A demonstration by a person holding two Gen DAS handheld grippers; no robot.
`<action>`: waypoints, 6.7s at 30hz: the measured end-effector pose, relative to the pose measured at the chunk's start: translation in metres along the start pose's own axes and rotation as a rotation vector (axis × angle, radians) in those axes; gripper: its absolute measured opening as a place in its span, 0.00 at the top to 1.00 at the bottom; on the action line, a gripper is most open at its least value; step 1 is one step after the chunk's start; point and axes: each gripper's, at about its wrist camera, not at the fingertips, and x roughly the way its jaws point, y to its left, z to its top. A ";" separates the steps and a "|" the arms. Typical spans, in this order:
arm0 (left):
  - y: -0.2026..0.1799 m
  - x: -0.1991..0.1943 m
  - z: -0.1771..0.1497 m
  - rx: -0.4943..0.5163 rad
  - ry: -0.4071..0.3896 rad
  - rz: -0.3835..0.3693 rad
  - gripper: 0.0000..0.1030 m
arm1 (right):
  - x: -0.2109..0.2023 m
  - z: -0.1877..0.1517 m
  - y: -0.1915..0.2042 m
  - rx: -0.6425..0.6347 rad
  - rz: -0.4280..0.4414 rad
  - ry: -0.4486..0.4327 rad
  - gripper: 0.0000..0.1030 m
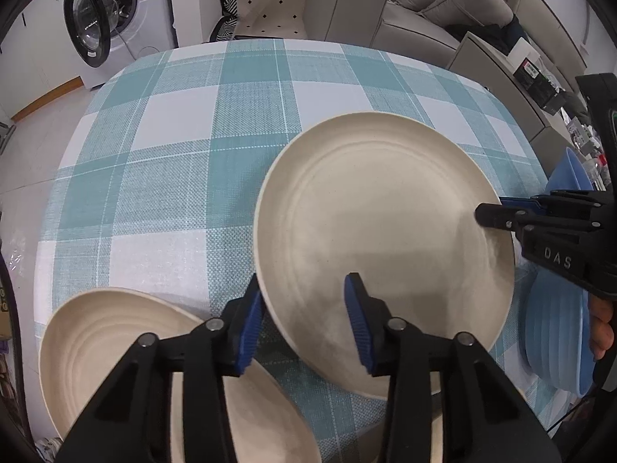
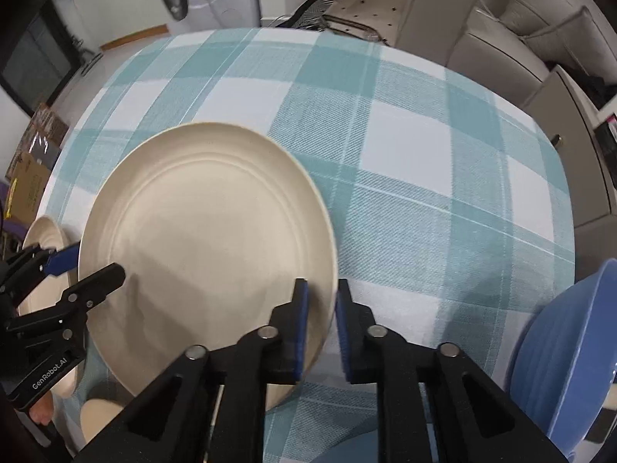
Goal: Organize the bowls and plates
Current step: 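Close the right gripper on the beige plate's rim, then lift the beige plate with the right gripper and carry it over another plate, then lower the held plate onto the other beige plate and open the right gripper, then withdraw the right tool up and away from the stacked plates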
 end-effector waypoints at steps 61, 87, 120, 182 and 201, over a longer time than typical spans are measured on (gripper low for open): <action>-0.021 -0.124 -0.073 0.012 -0.202 0.007 0.74 | -0.149 -0.104 0.018 -0.058 0.070 -0.254 0.88; -0.027 -0.132 -0.142 0.042 -0.200 0.004 0.74 | -0.157 -0.187 0.026 -0.080 0.157 -0.306 0.88; -0.037 -0.101 -0.184 0.067 -0.152 0.064 0.74 | -0.108 -0.247 0.039 -0.042 0.125 -0.324 0.86; -0.057 -0.093 -0.196 0.149 -0.126 0.055 0.48 | -0.084 -0.262 0.061 -0.159 -0.001 -0.308 0.47; -0.031 -0.122 -0.189 0.081 -0.197 0.061 0.22 | -0.103 -0.263 0.055 -0.131 0.139 -0.356 0.01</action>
